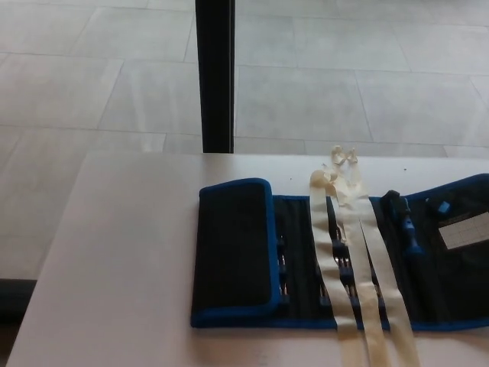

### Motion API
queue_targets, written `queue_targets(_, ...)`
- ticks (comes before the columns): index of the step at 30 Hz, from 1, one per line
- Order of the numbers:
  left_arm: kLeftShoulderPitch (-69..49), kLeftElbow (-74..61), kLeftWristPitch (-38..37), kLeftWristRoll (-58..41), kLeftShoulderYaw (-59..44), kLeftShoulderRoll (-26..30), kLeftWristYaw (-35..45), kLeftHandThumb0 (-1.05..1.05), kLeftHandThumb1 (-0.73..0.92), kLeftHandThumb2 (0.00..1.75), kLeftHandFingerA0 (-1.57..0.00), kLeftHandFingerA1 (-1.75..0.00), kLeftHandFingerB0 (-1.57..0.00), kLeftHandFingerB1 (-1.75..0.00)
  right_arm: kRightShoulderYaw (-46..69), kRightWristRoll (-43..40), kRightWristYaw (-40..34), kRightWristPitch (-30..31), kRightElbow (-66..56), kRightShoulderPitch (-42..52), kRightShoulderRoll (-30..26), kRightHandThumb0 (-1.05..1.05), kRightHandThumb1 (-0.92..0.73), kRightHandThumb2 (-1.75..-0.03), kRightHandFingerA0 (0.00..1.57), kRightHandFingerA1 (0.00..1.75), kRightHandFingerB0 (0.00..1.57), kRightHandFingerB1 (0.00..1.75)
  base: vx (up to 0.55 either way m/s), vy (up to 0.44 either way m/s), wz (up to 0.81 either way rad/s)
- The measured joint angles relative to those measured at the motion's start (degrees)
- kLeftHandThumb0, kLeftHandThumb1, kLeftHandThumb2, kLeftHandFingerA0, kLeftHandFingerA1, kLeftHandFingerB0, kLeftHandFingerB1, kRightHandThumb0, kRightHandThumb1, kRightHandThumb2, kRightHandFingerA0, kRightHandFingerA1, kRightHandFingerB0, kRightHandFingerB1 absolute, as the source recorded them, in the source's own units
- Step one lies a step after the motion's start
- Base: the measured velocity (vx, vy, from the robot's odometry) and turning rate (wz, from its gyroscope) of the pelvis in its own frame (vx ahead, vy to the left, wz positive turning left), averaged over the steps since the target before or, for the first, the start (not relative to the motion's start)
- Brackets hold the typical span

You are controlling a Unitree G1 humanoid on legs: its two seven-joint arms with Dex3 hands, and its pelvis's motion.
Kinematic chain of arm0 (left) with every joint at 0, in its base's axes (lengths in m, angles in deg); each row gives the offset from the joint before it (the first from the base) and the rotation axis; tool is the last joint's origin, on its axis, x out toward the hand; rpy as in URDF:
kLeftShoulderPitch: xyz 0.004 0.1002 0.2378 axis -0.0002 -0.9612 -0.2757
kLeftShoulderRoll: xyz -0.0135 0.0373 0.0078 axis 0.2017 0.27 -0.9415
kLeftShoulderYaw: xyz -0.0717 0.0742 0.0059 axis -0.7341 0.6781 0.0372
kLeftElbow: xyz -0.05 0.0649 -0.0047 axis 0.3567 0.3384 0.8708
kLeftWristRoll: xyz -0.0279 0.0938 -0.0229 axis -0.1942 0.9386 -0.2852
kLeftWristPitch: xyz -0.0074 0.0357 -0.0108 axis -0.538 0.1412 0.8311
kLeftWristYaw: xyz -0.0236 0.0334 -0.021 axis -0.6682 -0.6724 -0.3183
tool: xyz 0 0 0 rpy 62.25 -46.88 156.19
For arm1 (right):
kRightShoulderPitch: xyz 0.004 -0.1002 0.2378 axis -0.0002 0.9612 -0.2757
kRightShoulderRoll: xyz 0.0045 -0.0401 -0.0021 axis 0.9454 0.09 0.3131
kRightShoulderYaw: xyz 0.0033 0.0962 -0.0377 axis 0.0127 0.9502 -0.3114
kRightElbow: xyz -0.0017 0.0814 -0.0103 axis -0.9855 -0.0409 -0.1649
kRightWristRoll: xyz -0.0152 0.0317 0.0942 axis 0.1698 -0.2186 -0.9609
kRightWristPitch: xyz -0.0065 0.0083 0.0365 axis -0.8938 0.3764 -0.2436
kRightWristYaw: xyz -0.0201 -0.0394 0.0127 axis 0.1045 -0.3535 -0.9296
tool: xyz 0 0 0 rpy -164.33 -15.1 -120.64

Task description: The robot uses its right hand to lift an edge of the toolkit kept in middle of the desk and make one fold in it

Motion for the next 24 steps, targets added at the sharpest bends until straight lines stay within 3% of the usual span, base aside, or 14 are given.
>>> queue_targets(4, 1.9, 2.1, 0.0, -0.9, -2.4, 1.6, 0.0, -0.75, 0.9, 0.66, -0.55, -0.69, -0.43, -0.53, 6.8, -3.3, -0.2, 0.2, 0.0, -1.5, 0.0, -0.73, -0.79, -0.63, 0.7, 1.15, 0.17, 0.87, 0.0, 0.0, 0.0)
queue_targets(5, 2.1, 2.6, 0.0, -1.1, -2.9, 1.9, 0.0, -0.73, 0.88, 0.66, -0.57, -0.74, -0.5, -0.68, 8.3, -4.0, -0.3, 0.3, 0.0, -1.7, 0.0, -0.75, -0.84, -0.63, 0.56, 1.12, 0.33, 1.07, 0.0, 0.0, 0.0)
queue_targets(7, 2.8, 3.5, 0.0, -1.4, -3.9, 2.4, 0.0, -0.73, 0.87, 0.66, -0.56, -0.71, -0.48, -0.62, 11.5, -5.5, -0.5, 0.6, 0.2, -2.2, -0.3, -0.76, -0.83, -0.64, 0.66, 1.18, 0.15, 0.91, 0.0, 0.0, 0.0)
queue_targets(9, 3.4, 4.3, 0.0, -1.8, -4.8, 2.9, 0.0, -0.73, 0.88, 0.66, -0.55, -0.7, -0.52, -0.66, 14.6, -6.9, -0.7, 0.7, 0.7, -2.9, -0.9, -0.76, -0.84, -0.63, 0.66, 1.19, 0.15, 0.9, 0.0, 0.0, 0.0)
queue_targets(10, 3.8, 4.8, 0.0, -2.0, -5.4, 3.1, 0.0, -0.73, 0.88, 0.66, -0.55, -0.71, -0.53, -0.68, 16.5, -7.8, -0.9, 0.9, 1.0, -3.2, -1.5, -0.76, -0.83, -0.63, 0.83, 1.35, 0.09, 0.93, 0.0, 0.0, 0.0)
queue_targets(11, 4.0, 5.1, 0.0, -2.1, -5.8, 3.2, 0.0, -0.73, 0.88, 0.66, -0.55, -0.71, -0.53, -0.68, 17.9, -8.4, -1.1, 1.0, 1.1, -3.5, -2.0, -0.76, -0.83, -0.63, 0.83, 1.35, 0.09, 0.93, 0.0, 0.0, 0.0)
queue_targets(12, 4.2, 5.5, 0.0, -2.2, -6.2, 3.3, 0.0, -0.73, 0.88, 0.66, -0.54, -0.7, -0.49, -0.61, 19.6, -9.2, -1.3, 1.0, 1.3, -3.8, -2.5, -0.77, -0.62, -1.1, 0.77, 1.12, 0.13, 0.71, 0.0, 0.0, 0.0)
queue_targets(13, 4.4, 5.8, 0.0, -2.3, -6.4, 3.4, 0.0, -0.73, 0.88, 0.66, -0.54, -0.7, -0.49, -0.61, 20.7, -9.7, -1.5, 1.1, 1.4, -3.9, -2.8, -0.77, -0.62, -1.1, 0.77, 1.12, 0.13, 0.71, 0.0, 0.0, 0.0)
queue_targets(14, 4.6, 6.1, 0.0, -2.4, -6.8, 3.5, 0.0, -0.73, 0.88, 0.66, -0.52, -0.7, -0.47, -0.6, 22.2, -10.5, -1.7, 1.1, 1.7, -4.3, -3.4, -0.78, -0.89, -0.63, 0.87, 1.22, 0.02, 0.9, 0.0, 0.0, 0.0)
queue_targets(15, 4.7, 6.4, 0.0, -2.5, -7.1, 3.7, 0.0, -0.74, 0.89, 0.66, -0.51, -0.69, -0.43, -0.55, 23.8, -11.2, -1.9, 1.2, 1.9, -4.7, -4.0, -0.76, -0.87, -0.63, 0.69, 1.21, 0.05, 0.89, 0.0, 0.0, 0.0)
queue_targets(18, 5.0, 7.0, 0.0, -3.0, -8.0, 4.2, 0.0, -0.74, 0.89, 0.66, -0.54, -0.66, -0.41, -0.51, 27.9, -13.5, -2.5, 1.7, 1.8, -6.6, -6.0, -0.8, -0.84, -0.64, 0.78, 1.21, 0.01, 0.89, 0.0, 0.0, 0.0)
queue_targets(20, 5.1, 7.5, 0.0, -3.2, -8.3, 4.4, 0.0, -0.74, 0.89, 0.66, -0.54, -0.69, -0.47, -0.6, 29.8, -14.8, -2.9, 2.2, 1.2, -8.3, -7.3, -0.81, -0.84, -0.64, 0.65, 1.05, 0.05, 0.88, 0.0, 0.0, 0.0)
queue_targets(21, 5.2, 7.8, 0.0, -3.4, -8.5, 4.7, 0.0, -0.74, 0.89, 0.66, -0.54, -0.69, -0.47, -0.6, 31.2, -15.9, -3.2, 2.7, 0.6, -9.9, -8.6, -0.81, -0.84, -0.64, 0.65, 1.05, 0.05, 0.88, 0.0, 0.0, 0.0)
queue_targets(24, 5.3, 8.4, 0.0, -3.7, -9.1, 5.1, 0.0, -0.74, 0.88, 0.65, -0.52, -0.71, -0.44, -0.57, 33.3, -18.2, -3.9, 3.7, -1.3, -14.2, -11.3, -0.8, -0.77, -0.64, 0.83, 0.77, 0.24, 0.8, 0.0, 0.0, 0.0)
